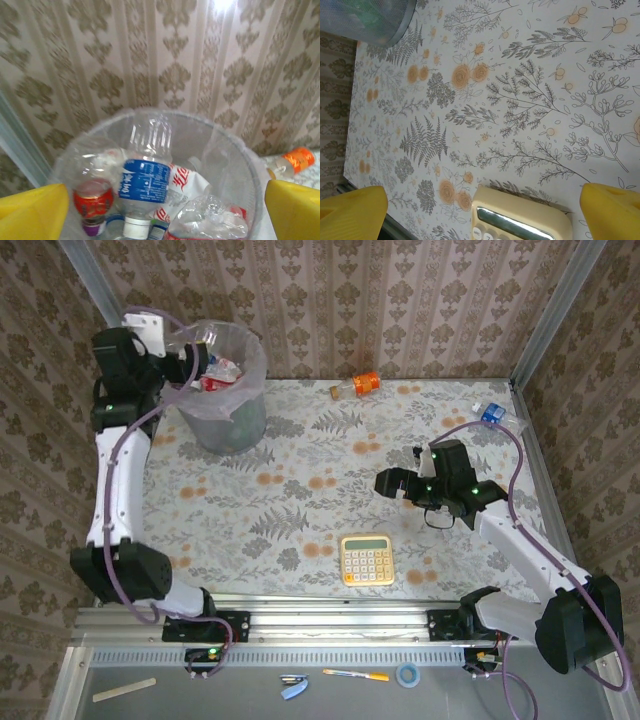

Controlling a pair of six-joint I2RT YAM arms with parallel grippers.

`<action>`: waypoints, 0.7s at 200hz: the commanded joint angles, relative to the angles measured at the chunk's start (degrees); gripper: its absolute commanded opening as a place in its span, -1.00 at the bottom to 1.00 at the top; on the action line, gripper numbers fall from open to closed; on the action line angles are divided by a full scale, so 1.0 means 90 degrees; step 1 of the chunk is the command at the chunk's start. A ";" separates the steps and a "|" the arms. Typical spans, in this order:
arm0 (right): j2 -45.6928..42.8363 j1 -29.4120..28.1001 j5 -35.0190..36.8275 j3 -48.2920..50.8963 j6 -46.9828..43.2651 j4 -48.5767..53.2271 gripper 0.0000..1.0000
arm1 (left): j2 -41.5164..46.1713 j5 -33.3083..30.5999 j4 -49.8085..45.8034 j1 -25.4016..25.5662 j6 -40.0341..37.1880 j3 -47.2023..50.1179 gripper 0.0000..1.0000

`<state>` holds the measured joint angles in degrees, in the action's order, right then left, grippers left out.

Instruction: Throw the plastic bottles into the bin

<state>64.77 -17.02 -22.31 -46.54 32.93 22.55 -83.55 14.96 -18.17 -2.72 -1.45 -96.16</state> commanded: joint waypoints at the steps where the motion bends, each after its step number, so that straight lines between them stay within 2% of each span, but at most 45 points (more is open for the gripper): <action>1: -0.0117 0.0047 0.0093 -0.0121 -0.0087 0.0082 1.00 | 0.0671 -0.0327 -0.0163 -0.0036 0.0105 -0.0095 1.00; 22: -0.0100 0.0084 0.0241 -0.0120 0.0005 0.0112 1.00 | 0.1134 -0.0128 -0.0222 -0.0015 0.0161 -0.0052 1.00; 97: 0.0421 0.0445 0.0539 -0.0546 0.0389 0.0209 1.00 | 0.2649 0.1352 -0.0115 0.0306 0.0067 0.0726 1.00; 120: 0.0587 0.0792 0.0772 -0.0844 0.0067 0.0544 1.00 | 0.3010 0.1624 -0.0162 0.0452 -0.0028 0.1019 1.00; 140: 0.0807 0.1037 0.1493 -0.1295 -0.0617 0.1216 1.00 | 0.3292 0.1702 -0.0206 0.0577 -0.0017 0.1261 1.00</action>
<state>70.00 -9.89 -16.80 -53.10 33.69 26.11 -56.66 26.57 -19.42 1.32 -0.89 -86.85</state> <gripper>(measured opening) 0.999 0.997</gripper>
